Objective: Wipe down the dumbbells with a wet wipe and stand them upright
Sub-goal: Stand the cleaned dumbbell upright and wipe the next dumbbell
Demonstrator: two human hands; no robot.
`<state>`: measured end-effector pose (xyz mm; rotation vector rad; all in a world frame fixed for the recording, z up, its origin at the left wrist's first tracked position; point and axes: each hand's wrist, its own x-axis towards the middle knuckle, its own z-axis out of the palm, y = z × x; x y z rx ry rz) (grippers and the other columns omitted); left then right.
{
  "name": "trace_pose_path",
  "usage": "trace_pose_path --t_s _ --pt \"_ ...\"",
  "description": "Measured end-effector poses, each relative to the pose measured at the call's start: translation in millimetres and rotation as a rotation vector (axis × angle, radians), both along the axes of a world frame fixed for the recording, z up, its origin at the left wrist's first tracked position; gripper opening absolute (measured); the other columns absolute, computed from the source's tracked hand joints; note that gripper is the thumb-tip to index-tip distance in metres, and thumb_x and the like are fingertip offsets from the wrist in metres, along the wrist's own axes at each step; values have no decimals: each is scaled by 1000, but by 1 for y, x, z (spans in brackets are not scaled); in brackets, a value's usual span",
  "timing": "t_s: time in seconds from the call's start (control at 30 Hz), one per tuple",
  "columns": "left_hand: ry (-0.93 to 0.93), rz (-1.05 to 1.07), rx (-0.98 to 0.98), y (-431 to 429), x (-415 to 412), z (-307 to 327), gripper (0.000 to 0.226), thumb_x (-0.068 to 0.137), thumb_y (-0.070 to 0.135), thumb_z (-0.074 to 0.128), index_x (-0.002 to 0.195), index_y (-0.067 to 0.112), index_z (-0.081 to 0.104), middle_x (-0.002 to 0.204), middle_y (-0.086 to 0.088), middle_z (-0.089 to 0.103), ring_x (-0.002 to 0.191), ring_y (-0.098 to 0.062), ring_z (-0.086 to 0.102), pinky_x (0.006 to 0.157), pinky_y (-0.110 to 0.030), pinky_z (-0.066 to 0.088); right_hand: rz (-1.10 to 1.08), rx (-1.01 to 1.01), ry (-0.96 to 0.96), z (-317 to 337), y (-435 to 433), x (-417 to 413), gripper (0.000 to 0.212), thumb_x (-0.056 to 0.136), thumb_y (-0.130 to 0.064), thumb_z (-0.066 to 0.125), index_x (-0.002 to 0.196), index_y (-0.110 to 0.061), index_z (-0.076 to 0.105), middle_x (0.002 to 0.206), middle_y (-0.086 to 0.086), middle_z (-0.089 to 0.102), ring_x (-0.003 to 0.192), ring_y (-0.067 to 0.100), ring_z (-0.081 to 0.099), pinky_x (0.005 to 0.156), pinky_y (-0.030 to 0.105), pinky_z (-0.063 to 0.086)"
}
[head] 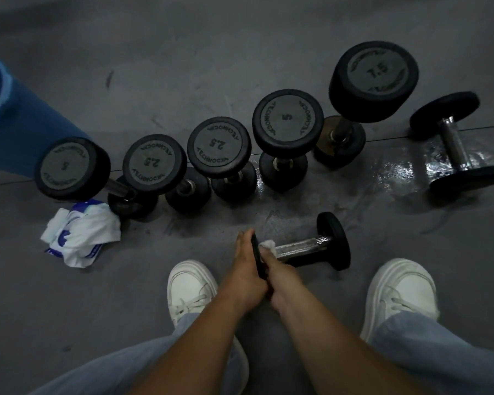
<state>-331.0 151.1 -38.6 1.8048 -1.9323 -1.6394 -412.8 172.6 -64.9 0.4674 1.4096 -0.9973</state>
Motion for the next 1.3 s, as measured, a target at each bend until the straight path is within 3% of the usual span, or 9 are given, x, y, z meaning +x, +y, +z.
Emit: trace_pose_path --t_s 0.27,0.37,0.53,0.67,0.83,0.9,1.0,1.17,1.3 --pt "3 7 -8 2 0 -4 103 71 24 72 152 34 10 161 -6 17 146 -20 29 118 -41 31 -94 -97 36 4 20 7 29 90 -17 67 111 1 65 96 15 72 85 23 69 69 23 56" --pt "0 12 -16 4 1 -7 100 76 17 74 151 35 9 161 -6 19 142 -16 35 116 -38 34 -60 53 49 2 -6 1 38 80 -31 78 99 0 68 90 14 72 75 22 70 59 24 54" --pt "22 12 -22 2 1 -2 100 75 17 75 151 30 12 158 -3 23 139 -17 39 114 -36 36 -21 -65 107 0 15 8 38 86 -35 70 100 0 70 91 14 74 85 24 72 72 26 56" --pt "31 10 8 -1 0 -2 100 77 6 73 153 26 12 155 0 27 133 -11 41 110 -24 36 4 15 134 -2 -2 3 34 80 -38 76 87 -6 70 83 8 73 78 21 72 66 26 54" --pt "73 12 -7 -3 0 1 106 68 11 78 152 21 15 149 -1 28 131 -13 41 100 -9 32 478 11 479 -3 37 -11 37 90 -44 62 76 -10 71 70 -1 66 70 16 65 65 27 48" --pt "57 4 -25 -1 0 1 102 73 9 79 152 21 15 151 -5 27 133 -15 39 108 -17 32 567 114 348 -9 37 -20 21 93 -27 58 84 -10 66 84 7 63 75 22 63 65 29 49" --pt "30 -4 -23 -1 1 -1 103 73 12 78 153 23 13 155 -10 24 138 -20 37 115 -34 33 555 114 161 -9 14 -25 26 94 -11 50 68 -15 52 60 2 53 47 13 44 43 21 32" --pt "7 2 -16 -2 0 -1 104 72 15 79 152 28 13 155 -4 25 134 -15 39 114 -29 34 54 -122 -349 11 17 -44 31 85 14 33 73 -2 57 65 6 61 53 8 56 45 13 39" --pt "0 10 -6 0 2 -5 107 67 16 78 146 42 11 157 -6 24 138 -22 39 114 -41 38 7 -158 -254 0 29 -30 12 93 3 52 90 -1 64 69 5 65 51 4 58 41 11 41"
